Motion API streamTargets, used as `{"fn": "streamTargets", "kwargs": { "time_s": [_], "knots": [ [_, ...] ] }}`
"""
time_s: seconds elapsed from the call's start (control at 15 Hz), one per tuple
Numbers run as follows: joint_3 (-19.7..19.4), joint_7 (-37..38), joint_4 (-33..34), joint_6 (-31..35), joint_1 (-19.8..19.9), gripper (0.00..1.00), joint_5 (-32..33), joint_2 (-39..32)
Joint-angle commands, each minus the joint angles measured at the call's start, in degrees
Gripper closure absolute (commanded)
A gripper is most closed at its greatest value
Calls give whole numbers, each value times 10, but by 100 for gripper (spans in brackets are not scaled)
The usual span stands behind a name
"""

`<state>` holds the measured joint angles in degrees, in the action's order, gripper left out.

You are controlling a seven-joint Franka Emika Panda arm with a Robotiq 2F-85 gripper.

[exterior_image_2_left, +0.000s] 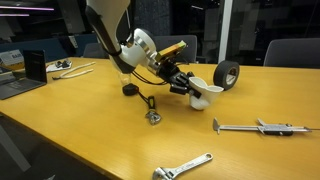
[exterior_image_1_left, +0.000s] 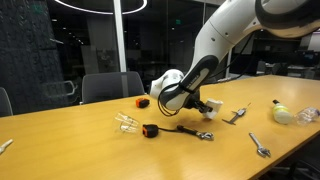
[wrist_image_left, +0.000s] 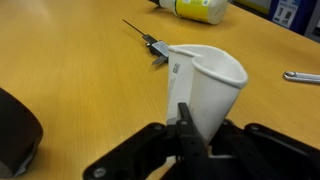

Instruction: Pick up the white cup, put the clear cup inside the white cup

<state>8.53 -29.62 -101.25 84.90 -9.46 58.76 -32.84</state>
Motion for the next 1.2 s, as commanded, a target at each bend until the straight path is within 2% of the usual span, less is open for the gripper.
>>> {"fn": "streamTargets", "kwargs": {
  "time_s": [0.0,0.07,0.2,0.47,0.67,1.13],
  "knots": [
    [5,-12,5,-6,3,83,2,-4],
    [4,-10,5,-8,2,59,2,-5],
    [4,-10,6,-11,1,52,2,-6],
    [5,-12,6,-13,0,20,3,-8],
    [5,-12,6,-15,-1,1,3,-8],
    [15,-15,15,-7,5,0,-22,20]
  ]
}}
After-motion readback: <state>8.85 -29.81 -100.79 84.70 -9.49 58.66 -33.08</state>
